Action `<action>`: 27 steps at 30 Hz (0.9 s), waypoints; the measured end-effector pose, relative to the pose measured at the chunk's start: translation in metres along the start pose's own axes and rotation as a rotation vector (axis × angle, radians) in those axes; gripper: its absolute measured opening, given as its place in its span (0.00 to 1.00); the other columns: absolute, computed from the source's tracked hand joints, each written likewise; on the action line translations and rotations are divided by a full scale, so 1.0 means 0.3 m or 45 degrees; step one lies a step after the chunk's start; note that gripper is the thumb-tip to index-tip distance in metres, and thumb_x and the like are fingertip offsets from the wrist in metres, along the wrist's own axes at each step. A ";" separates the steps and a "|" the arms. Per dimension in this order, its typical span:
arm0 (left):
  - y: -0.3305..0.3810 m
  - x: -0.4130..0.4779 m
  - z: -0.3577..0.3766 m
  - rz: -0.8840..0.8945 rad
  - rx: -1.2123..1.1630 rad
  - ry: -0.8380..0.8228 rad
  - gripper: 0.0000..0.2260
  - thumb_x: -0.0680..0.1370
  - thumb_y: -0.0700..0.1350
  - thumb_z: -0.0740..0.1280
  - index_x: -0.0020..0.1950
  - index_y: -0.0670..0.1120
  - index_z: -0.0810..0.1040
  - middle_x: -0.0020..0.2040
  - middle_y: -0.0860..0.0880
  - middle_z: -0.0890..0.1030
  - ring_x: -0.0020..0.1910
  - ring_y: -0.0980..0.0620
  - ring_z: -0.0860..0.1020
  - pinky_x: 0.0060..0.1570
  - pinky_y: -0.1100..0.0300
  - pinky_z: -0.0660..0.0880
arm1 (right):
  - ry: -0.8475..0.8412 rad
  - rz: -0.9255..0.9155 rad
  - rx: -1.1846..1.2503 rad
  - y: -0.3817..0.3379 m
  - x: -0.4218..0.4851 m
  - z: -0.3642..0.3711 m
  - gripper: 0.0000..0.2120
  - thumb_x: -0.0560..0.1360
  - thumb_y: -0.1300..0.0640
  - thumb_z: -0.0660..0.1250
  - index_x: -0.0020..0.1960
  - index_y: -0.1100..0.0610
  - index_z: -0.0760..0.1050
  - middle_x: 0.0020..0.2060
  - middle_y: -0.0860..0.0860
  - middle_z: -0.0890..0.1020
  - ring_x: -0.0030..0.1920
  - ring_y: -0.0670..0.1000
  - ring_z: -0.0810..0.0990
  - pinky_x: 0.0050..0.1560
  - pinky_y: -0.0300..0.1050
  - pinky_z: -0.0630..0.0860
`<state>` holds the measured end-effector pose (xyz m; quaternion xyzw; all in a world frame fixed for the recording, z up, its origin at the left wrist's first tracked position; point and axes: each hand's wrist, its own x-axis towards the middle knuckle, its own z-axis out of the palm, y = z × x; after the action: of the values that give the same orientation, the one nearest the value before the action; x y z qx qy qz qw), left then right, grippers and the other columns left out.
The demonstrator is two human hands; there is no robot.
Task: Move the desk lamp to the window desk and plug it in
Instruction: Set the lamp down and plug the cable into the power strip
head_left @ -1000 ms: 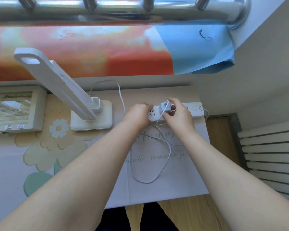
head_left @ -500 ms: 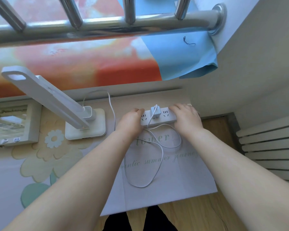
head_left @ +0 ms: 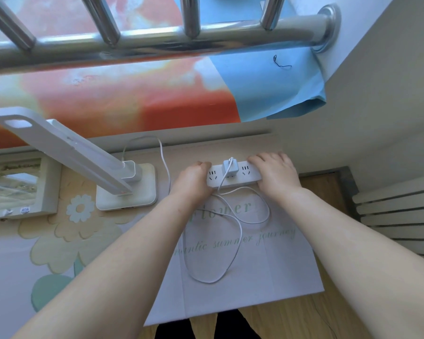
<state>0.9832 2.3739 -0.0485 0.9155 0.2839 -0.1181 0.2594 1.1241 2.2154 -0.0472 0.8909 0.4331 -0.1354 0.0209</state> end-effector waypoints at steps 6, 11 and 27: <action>0.005 0.056 -0.020 -0.022 -0.027 0.055 0.21 0.71 0.43 0.69 0.64 0.46 0.72 0.57 0.44 0.78 0.54 0.42 0.77 0.49 0.55 0.74 | 0.012 0.048 0.060 0.010 0.053 -0.031 0.27 0.70 0.65 0.62 0.67 0.50 0.69 0.62 0.51 0.74 0.66 0.56 0.69 0.73 0.54 0.53; 0.006 0.122 -0.050 -0.019 -0.044 0.079 0.22 0.72 0.44 0.70 0.65 0.45 0.71 0.59 0.43 0.77 0.57 0.41 0.76 0.51 0.54 0.73 | 0.039 0.057 0.076 0.020 0.114 -0.054 0.26 0.71 0.65 0.61 0.68 0.51 0.69 0.64 0.53 0.74 0.68 0.57 0.67 0.74 0.55 0.51; 0.014 0.241 -0.071 -0.022 0.018 0.112 0.23 0.75 0.39 0.67 0.69 0.43 0.69 0.68 0.42 0.69 0.60 0.38 0.74 0.55 0.49 0.74 | -0.018 0.106 0.104 0.023 0.247 -0.101 0.31 0.73 0.66 0.55 0.73 0.47 0.64 0.73 0.50 0.66 0.73 0.54 0.62 0.75 0.56 0.52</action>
<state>1.0458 2.4155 -0.0551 0.9191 0.3020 -0.0818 0.2393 1.1799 2.2726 -0.0380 0.9072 0.3897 -0.1583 -0.0067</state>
